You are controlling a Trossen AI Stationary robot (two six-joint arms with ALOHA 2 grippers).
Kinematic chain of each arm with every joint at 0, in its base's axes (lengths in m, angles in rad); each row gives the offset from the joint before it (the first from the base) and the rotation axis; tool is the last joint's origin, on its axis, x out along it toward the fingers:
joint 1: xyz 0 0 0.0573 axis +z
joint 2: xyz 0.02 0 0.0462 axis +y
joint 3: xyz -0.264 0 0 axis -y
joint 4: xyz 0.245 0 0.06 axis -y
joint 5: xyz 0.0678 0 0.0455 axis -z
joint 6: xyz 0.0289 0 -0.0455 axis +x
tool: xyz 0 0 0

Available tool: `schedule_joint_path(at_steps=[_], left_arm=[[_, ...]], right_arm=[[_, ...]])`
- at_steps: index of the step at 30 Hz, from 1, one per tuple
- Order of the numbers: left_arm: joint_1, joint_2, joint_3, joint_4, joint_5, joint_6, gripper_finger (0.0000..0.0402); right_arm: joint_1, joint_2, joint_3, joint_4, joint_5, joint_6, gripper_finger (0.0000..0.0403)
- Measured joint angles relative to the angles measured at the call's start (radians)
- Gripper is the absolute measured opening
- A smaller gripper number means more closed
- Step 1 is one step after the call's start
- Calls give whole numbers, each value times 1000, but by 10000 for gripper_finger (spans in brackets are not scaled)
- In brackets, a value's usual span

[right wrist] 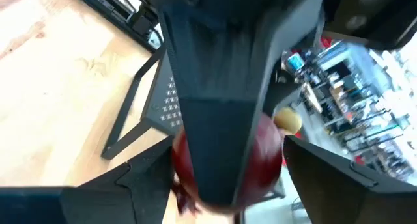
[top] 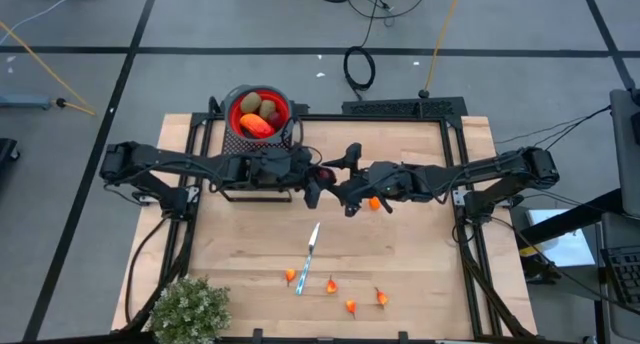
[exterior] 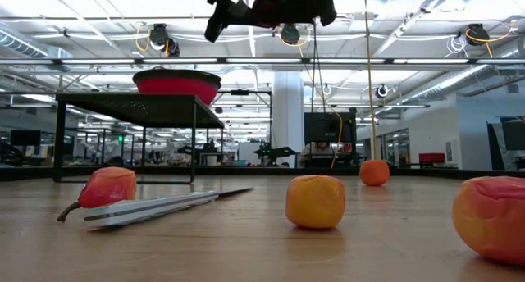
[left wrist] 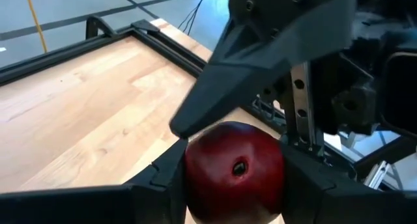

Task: Pick & Place Fruit
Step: Put the red pomegranate into the red strainer bowl on the shelf

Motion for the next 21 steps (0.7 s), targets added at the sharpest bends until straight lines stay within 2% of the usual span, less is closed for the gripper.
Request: schedule_joint_path(at_steps=[7,11,14,21], left_arm=[[1,-1,0,-7,10,8,185],[11,-5,0,-15,6,10,173],[22,-16,0,-50,2,5,168],[52,-86,0,-135,-20,6,184]], right_arm=[[-2,1,0,-120,27,93,303],[-1,0,0,-189,112,105,306],[-1,-7,0,-270,156,123,301],[-15,-35,-1,-485,155,281,266]])
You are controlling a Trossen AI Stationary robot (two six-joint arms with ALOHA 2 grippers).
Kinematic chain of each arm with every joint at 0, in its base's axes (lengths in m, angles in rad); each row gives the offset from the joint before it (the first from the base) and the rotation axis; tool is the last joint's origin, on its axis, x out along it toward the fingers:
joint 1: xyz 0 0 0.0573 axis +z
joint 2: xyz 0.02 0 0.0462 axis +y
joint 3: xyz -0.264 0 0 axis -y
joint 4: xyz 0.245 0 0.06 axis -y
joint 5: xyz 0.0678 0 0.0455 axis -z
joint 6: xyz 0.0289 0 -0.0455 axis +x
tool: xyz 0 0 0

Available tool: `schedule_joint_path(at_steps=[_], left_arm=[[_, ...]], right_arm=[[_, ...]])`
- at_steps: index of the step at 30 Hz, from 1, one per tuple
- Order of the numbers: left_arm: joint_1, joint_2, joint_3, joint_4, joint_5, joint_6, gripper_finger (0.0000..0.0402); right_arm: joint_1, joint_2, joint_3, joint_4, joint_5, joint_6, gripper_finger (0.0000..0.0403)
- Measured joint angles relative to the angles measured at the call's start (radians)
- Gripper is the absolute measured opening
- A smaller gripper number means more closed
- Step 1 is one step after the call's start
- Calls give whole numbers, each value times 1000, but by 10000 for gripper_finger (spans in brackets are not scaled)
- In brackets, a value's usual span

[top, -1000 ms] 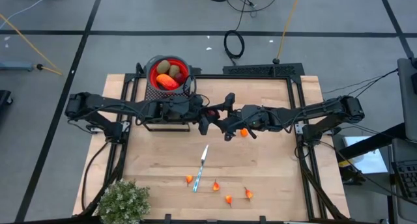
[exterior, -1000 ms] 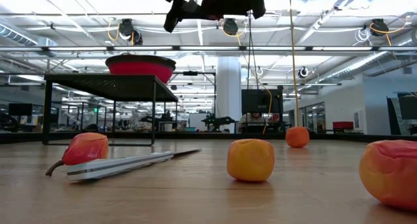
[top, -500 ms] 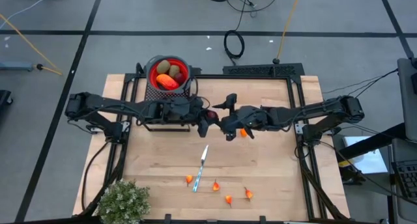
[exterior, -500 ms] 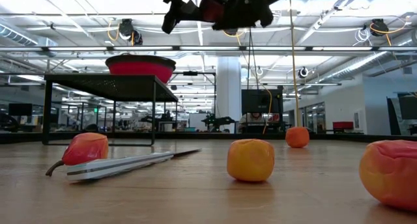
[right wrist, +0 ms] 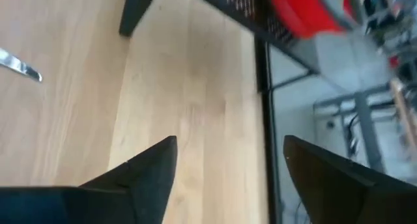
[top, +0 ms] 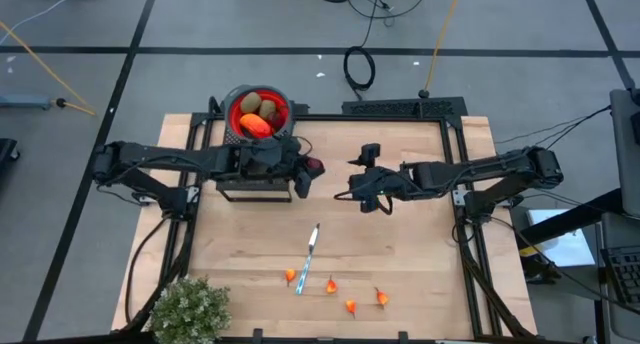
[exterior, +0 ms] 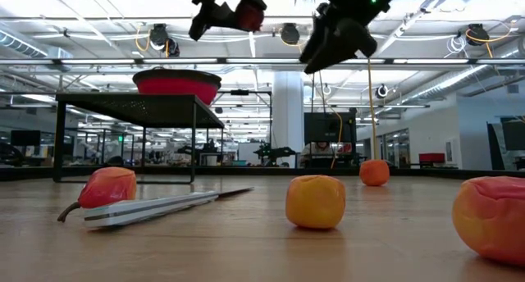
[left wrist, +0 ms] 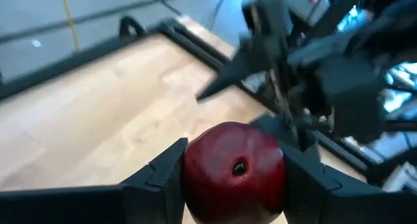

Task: Pick & Place Fruit
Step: Put the red pomegranate into the red strainer bowl on the shelf

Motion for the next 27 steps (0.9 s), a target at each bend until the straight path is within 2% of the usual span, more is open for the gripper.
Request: schedule_joint_path(at_steps=[3,9,14,19,23,27], left_arm=[[13,-35,0,-17,-29,22,180],[53,-97,0,-42,-44,60,169],[98,-150,0,-100,-86,76,184],[150,-193,0,-136,-140,84,178],[196,-219,-1,-171,-170,84,168],[240,-231,0,-205,-208,84,176]], right_arm=[[-8,-16,-1,-90,-1,64,236],[-27,-53,-49,-82,-12,131,154],[-59,-117,-106,-44,-123,193,82],[-108,-202,-166,20,-269,284,17],[-142,-283,-228,102,-369,350,6],[-163,-368,-294,187,-401,404,7]])
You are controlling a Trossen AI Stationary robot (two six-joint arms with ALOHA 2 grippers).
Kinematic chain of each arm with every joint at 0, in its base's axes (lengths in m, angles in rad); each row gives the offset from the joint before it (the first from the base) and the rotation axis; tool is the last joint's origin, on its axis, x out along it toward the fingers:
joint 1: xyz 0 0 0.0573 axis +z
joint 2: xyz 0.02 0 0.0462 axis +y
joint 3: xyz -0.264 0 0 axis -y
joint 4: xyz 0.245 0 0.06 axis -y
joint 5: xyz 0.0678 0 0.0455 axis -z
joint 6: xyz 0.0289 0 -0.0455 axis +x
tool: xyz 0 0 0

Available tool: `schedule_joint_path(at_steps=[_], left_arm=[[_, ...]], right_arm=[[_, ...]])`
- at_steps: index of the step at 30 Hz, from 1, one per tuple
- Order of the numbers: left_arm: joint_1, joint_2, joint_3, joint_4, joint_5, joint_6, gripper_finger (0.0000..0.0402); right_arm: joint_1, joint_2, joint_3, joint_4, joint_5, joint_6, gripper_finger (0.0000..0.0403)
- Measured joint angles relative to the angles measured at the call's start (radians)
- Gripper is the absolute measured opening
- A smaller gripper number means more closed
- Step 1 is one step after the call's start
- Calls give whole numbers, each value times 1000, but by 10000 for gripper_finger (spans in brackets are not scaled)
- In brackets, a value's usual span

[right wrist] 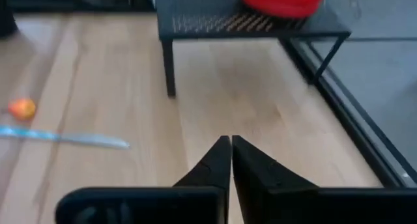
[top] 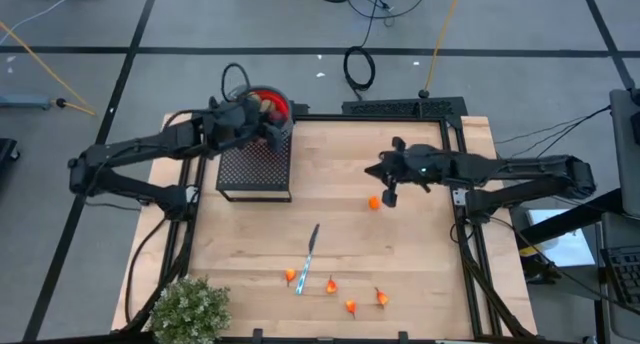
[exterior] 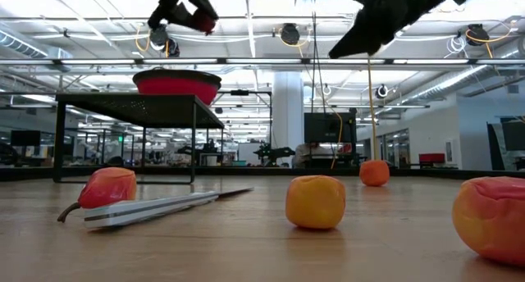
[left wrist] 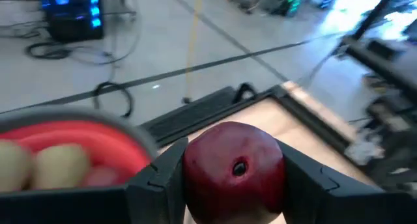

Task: Pick & Place Fruit
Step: Put the red pomegranate into the red strainer bowl on the shelf

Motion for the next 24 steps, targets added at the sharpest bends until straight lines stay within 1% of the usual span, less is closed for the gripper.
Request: schedule_joint_path(at_steps=[4,8,12,17,24], left_arm=[[45,-8,0,-18,-12,18,180],[90,-5,0,-58,-11,48,171],[135,-6,0,-82,-11,68,167],[177,-6,0,-112,-1,70,179],[215,-5,0,-126,54,69,169]], right_arm=[[-12,-87,-63,69,-13,34,1],[-30,-164,-120,125,-50,90,1],[-40,-229,-163,164,-51,133,1],[-41,-293,-214,227,-51,156,1],[-41,-347,-249,227,-48,170,1]])
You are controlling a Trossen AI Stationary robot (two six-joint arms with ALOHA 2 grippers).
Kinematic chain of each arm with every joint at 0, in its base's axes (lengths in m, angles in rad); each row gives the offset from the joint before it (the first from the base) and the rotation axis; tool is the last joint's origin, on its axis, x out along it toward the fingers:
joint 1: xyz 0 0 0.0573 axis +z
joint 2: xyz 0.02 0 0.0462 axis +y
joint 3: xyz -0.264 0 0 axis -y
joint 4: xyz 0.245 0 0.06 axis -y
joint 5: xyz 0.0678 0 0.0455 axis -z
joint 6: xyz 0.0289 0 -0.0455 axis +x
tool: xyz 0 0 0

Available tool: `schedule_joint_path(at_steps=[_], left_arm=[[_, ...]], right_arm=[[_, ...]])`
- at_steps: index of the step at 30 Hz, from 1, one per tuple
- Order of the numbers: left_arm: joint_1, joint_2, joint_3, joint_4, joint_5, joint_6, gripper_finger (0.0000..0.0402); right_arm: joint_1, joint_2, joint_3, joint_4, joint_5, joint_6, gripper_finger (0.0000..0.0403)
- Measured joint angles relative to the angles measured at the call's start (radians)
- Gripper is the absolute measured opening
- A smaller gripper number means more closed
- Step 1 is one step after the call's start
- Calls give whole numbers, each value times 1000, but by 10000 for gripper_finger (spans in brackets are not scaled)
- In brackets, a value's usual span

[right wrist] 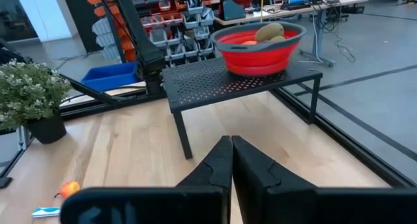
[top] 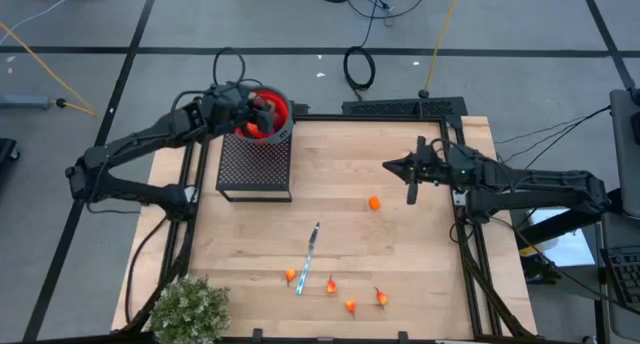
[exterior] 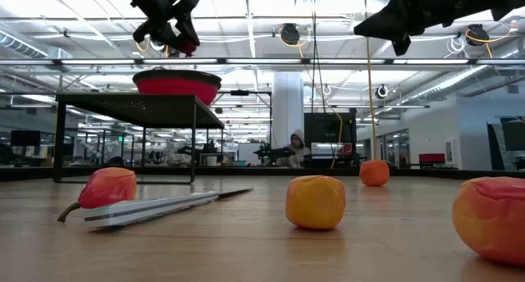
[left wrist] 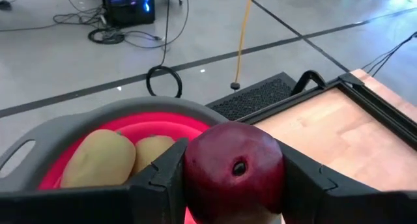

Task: Pick & Place Fruit
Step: Put the red pomegranate into the red strainer bowl on the shelf

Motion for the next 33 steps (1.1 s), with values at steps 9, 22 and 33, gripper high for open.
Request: schedule_joint_path(at_steps=[9,22,33], left_arm=[[12,0,0,0,15,71,181],[-40,8,0,1,-77,770,183],[-72,8,0,1,-119,1027,184]], right_arm=[[0,-6,-1,8,1,0,0],[0,-6,-1,8,1,-29,0],[0,-6,-1,8,5,-31,0]])
